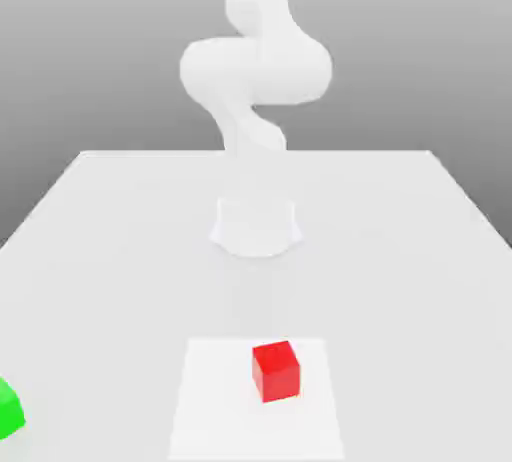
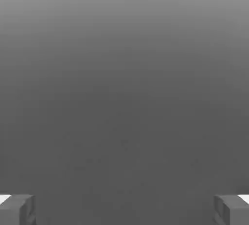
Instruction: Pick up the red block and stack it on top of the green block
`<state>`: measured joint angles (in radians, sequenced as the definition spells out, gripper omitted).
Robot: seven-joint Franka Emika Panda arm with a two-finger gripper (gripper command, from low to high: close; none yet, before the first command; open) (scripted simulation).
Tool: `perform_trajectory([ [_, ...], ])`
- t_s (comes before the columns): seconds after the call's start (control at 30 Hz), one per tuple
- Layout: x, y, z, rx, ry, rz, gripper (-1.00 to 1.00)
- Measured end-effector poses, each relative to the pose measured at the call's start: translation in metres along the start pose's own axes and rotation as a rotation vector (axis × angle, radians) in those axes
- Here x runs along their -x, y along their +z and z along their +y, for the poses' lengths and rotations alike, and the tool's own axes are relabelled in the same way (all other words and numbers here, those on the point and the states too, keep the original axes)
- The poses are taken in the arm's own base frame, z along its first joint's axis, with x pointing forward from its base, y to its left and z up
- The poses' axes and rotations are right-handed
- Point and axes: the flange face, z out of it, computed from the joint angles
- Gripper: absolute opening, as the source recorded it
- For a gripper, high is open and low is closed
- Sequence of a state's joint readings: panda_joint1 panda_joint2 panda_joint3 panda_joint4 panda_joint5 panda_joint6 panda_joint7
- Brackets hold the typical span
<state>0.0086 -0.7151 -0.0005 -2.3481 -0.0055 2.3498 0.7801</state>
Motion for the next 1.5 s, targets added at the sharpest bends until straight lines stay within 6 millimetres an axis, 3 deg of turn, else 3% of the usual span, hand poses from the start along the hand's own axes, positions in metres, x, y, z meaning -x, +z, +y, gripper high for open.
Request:
perform_trajectory([
  [0.17, 0.033, 0.125, 0.022, 0.124, -0.068, -0.14, 0.0],
  [0.33, 0.084, 0.224, 0.063, 0.233, -0.131, -0.279, 0.0],
  [0.5, 0.149, 0.299, 0.119, 0.335, -0.194, -0.424, 0.0],
  [0.63, 0.207, 0.339, 0.171, 0.41, -0.243, -0.545, 0.0],
  [0.83, 0.245, 0.386, 0.207, 0.429, -0.253, -0.576, 0.0],
  [0.87, 0.25, 0.393, 0.212, 0.429, -0.253, -0.577, -1.0],
  [1.1, 0.252, 0.395, 0.213, 0.429, -0.254, -0.577, -1.0],
  [1.3, 0.226, 0.355, 0.189, 0.43, -0.253, -0.577, -1.0],
  [1.5, 0.135, 0.372, 0.228, 0.479, -0.051, -0.557, -1.0],
])
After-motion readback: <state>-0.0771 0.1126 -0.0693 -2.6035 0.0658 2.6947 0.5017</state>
